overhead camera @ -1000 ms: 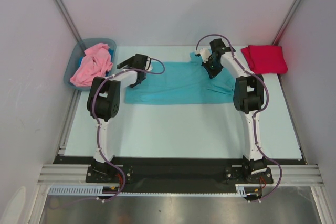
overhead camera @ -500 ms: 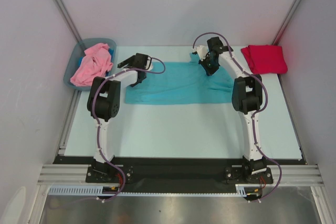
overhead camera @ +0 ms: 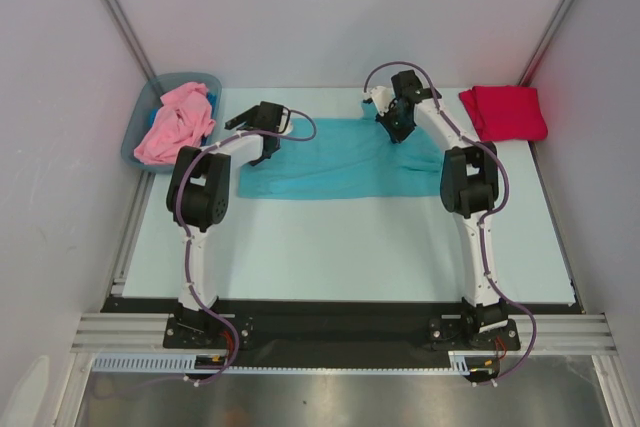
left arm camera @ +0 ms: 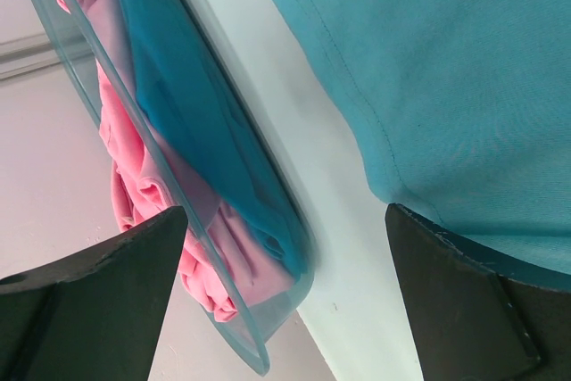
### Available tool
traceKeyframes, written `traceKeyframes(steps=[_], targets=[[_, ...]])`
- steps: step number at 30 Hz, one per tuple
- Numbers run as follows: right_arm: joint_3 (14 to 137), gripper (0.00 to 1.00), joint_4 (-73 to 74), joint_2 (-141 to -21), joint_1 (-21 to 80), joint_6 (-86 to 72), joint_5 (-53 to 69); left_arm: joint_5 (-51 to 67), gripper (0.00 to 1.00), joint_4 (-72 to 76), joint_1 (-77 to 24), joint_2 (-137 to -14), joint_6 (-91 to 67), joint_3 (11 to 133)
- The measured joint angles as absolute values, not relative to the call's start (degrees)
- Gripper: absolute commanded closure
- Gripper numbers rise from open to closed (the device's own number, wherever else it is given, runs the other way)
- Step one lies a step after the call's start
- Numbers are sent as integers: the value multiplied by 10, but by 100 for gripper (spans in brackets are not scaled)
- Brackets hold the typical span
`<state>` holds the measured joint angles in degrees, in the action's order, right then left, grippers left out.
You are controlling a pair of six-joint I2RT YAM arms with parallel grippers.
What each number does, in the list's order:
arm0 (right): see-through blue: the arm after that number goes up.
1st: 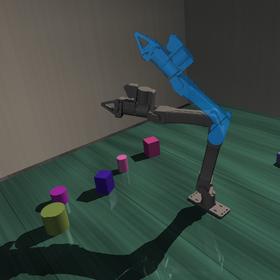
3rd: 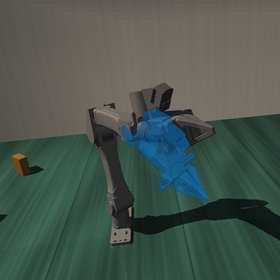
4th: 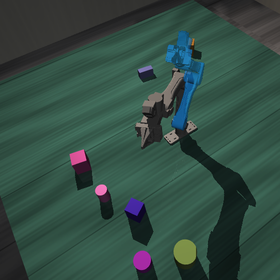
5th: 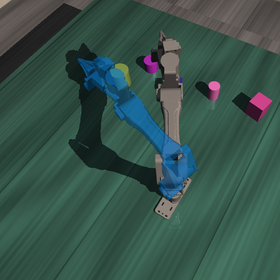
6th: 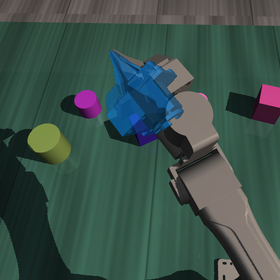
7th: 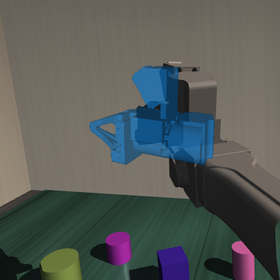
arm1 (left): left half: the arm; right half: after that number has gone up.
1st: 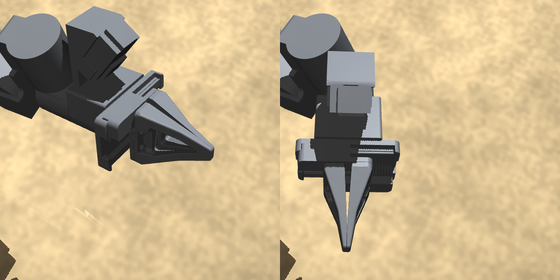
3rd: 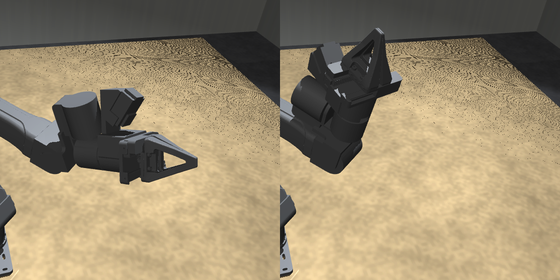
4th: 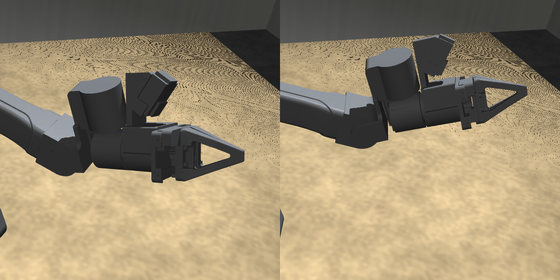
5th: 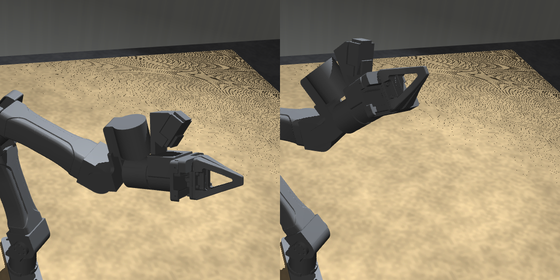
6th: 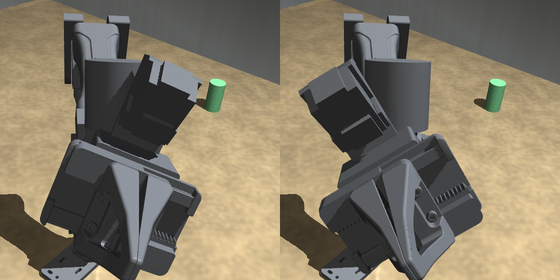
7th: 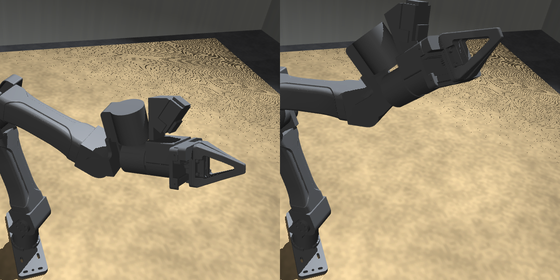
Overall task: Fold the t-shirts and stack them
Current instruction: Fold the tshirt
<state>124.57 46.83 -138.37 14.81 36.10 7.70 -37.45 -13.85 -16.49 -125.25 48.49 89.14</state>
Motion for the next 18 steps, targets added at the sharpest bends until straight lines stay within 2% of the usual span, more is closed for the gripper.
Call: traceKeyframes(steps=[3, 7, 8, 11, 14, 18], targets=[[1246, 95, 466, -1384, 152, 361, 73, -375, 0, -139, -166, -1253, 485, 891], [1246, 81, 462, -1384, 156, 364, 67, -375, 0, -139, -169, -1253, 485, 891], [1246, 66, 461, -1384, 157, 365, 66, -375, 0, -139, -169, -1253, 485, 891], [1246, 47, 459, -1384, 159, 369, 60, -375, 0, -139, -171, -1253, 485, 891], [1246, 39, 458, -1384, 160, 371, 53, -375, 0, -139, -171, -1253, 485, 891], [1246, 38, 458, -1384, 159, 363, 47, -376, 0, -139, -171, -1253, 484, 891]])
